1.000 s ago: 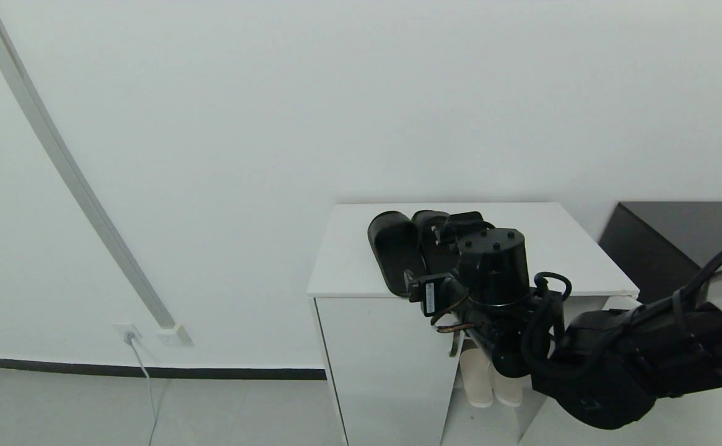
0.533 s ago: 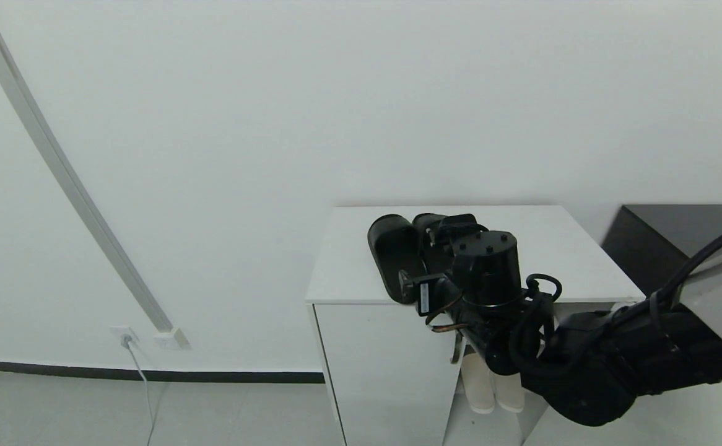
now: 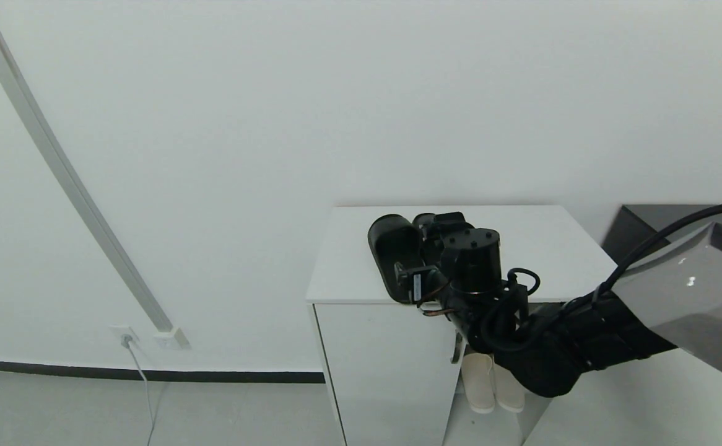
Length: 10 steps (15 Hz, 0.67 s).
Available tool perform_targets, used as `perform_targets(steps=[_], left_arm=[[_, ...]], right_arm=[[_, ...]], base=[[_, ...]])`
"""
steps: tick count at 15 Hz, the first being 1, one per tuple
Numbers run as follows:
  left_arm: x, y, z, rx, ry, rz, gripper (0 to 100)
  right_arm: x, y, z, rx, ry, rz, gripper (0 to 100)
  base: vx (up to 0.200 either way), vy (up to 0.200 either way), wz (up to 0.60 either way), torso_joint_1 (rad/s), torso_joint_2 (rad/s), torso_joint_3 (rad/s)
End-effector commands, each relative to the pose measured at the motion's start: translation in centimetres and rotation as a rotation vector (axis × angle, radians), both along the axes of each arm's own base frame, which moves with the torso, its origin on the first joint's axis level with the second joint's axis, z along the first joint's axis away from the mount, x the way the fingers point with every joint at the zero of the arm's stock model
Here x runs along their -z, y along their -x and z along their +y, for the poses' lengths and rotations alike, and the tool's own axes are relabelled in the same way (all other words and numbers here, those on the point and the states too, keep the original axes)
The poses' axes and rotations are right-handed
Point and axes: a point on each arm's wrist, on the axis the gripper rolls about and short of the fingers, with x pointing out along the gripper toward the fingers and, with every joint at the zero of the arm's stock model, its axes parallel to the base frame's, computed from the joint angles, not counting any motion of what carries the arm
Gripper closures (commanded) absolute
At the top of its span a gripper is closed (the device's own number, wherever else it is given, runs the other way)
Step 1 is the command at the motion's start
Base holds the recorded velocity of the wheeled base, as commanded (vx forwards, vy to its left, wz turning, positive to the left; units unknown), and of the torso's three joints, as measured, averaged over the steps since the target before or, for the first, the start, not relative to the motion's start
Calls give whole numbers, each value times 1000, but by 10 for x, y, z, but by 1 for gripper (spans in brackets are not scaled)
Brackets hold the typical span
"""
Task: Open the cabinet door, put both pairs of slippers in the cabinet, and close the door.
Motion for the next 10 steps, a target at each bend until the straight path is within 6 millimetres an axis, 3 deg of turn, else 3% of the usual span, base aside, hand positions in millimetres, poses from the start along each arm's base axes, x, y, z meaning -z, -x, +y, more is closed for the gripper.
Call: perform_targets(steps=[1,10], left_arm=[[0,0,0,-1,1,1,100],[0,0,0,-1,0,1,100]], right_arm=[[14,-17,4,12,8,10,0],[21,-56,10,36,26,-42,0]], base=[[0,0,0,0,0,0],[0,0,0,0,0,0]])
